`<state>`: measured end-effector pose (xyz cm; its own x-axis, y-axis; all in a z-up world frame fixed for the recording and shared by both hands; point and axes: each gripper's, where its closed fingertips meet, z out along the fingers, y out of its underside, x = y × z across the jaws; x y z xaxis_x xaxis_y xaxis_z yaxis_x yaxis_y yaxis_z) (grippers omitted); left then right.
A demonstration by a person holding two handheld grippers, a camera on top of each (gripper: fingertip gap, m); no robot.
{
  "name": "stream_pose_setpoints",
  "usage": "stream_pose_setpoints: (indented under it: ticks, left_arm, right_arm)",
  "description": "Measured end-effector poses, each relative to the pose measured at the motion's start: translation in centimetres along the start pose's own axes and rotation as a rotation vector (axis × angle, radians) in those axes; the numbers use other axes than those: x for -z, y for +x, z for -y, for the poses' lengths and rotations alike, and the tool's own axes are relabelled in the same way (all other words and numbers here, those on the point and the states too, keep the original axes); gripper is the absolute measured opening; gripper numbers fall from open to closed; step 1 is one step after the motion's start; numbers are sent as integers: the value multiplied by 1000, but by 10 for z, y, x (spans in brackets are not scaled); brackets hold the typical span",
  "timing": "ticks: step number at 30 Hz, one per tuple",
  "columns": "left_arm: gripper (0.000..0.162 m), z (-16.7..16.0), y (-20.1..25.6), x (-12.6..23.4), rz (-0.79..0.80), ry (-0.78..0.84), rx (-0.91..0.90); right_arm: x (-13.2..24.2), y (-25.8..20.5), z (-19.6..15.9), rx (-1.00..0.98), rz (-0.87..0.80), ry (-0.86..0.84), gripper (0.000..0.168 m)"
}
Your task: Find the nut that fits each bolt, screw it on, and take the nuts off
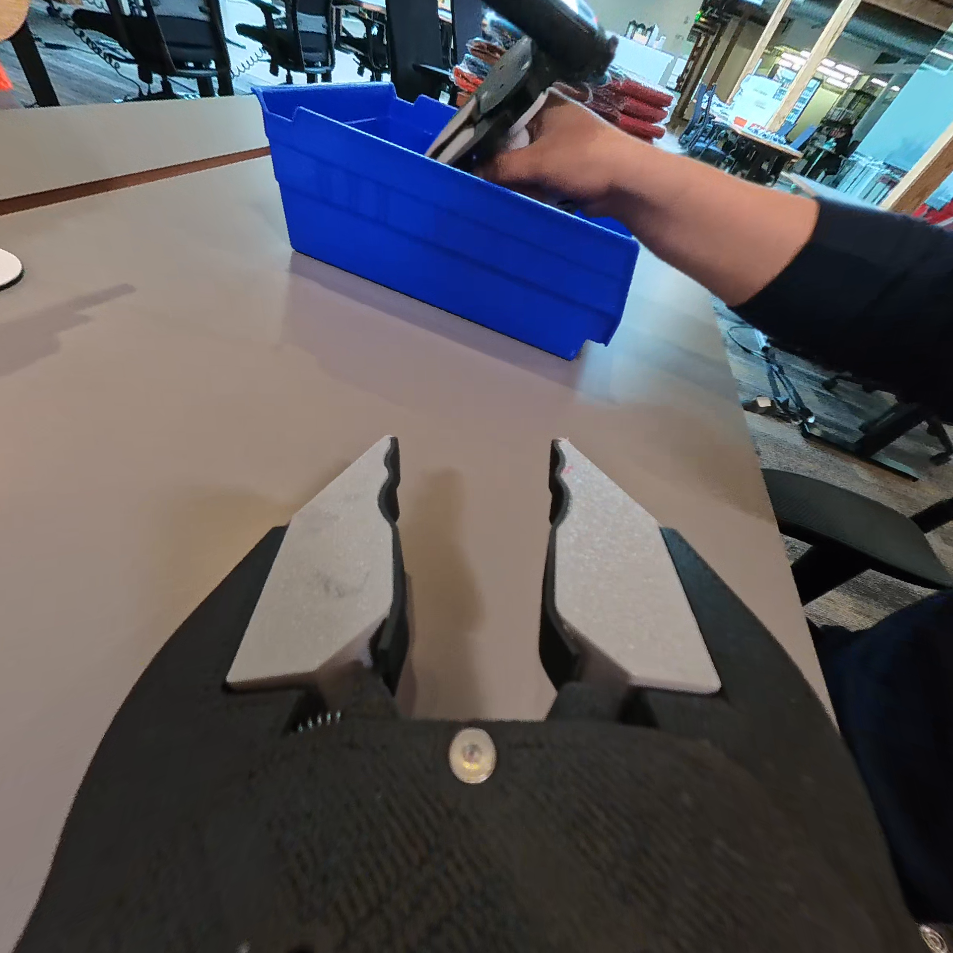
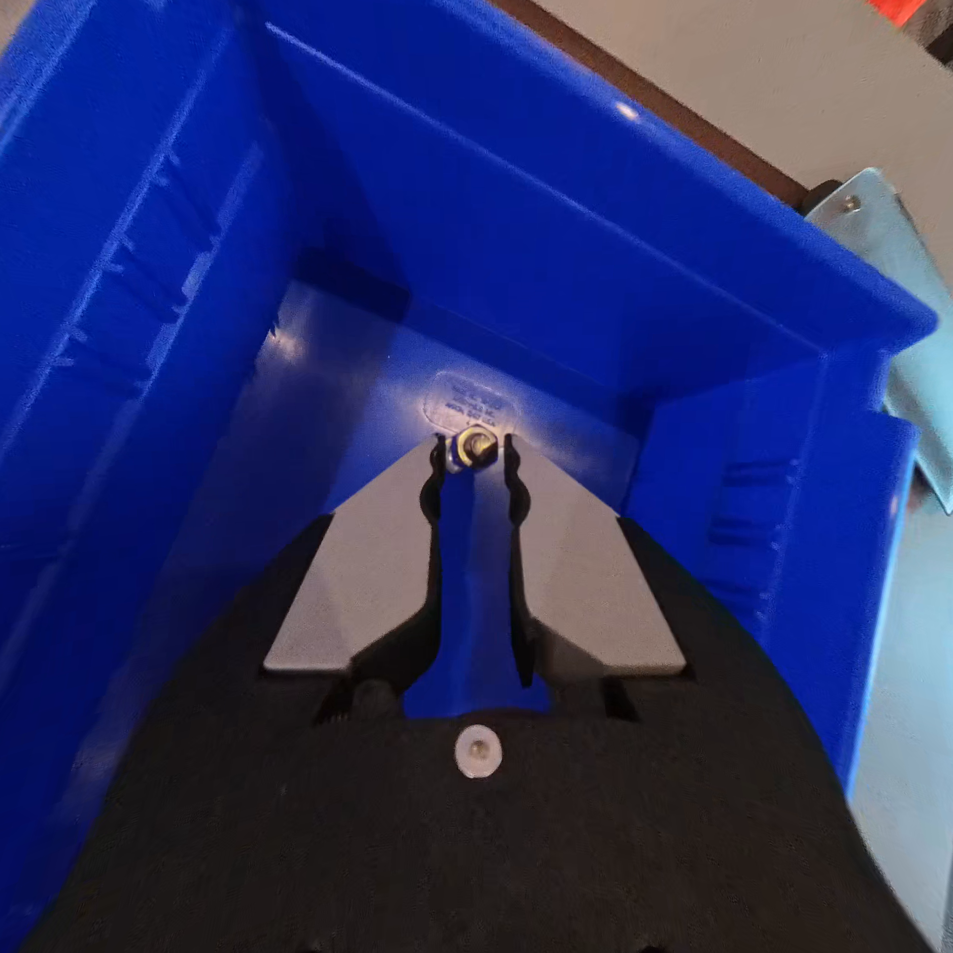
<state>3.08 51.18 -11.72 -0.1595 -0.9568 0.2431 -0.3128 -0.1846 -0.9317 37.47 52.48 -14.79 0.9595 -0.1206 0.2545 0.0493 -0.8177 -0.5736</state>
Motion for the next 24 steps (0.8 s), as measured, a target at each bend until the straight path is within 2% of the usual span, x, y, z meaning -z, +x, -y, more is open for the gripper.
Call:
stream_pose_setpoints:
  ticks: [2,5,9,11,13,17,19,21,24]
  left_arm:
    - [57,-1,1,-1,-3,-11,-7]
    - [57,-3,1,-3,-6,-24,-15]
    - [57,-6,3,-5,-6,-49,-42]
    - [57,-8,5,-8,-7,-67,-63]
    - [58,-10,5,-11,1,-86,-84]
    - [58,-10,9,-6,36,-63,-77]
    - [58,-11,14,5,62,-38,-29]
    - [58,-15,28,22,58,-65,-8]
    - [57,-13,38,70,169,-125,-77]
  right_arm:
    - [16,2,12,-33,-22,86,30]
    - [75,-16,40,-106,45,322,36]
    - [182,-99,75,-65,299,647,41]
    - [212,-163,77,11,494,699,43]
    - [213,-226,73,82,646,687,43]
    - [162,-291,73,161,588,702,41]
    - [140,-310,69,158,588,704,41]
    - [133,-320,58,220,596,661,42]
    - [125,-309,52,334,436,711,32]
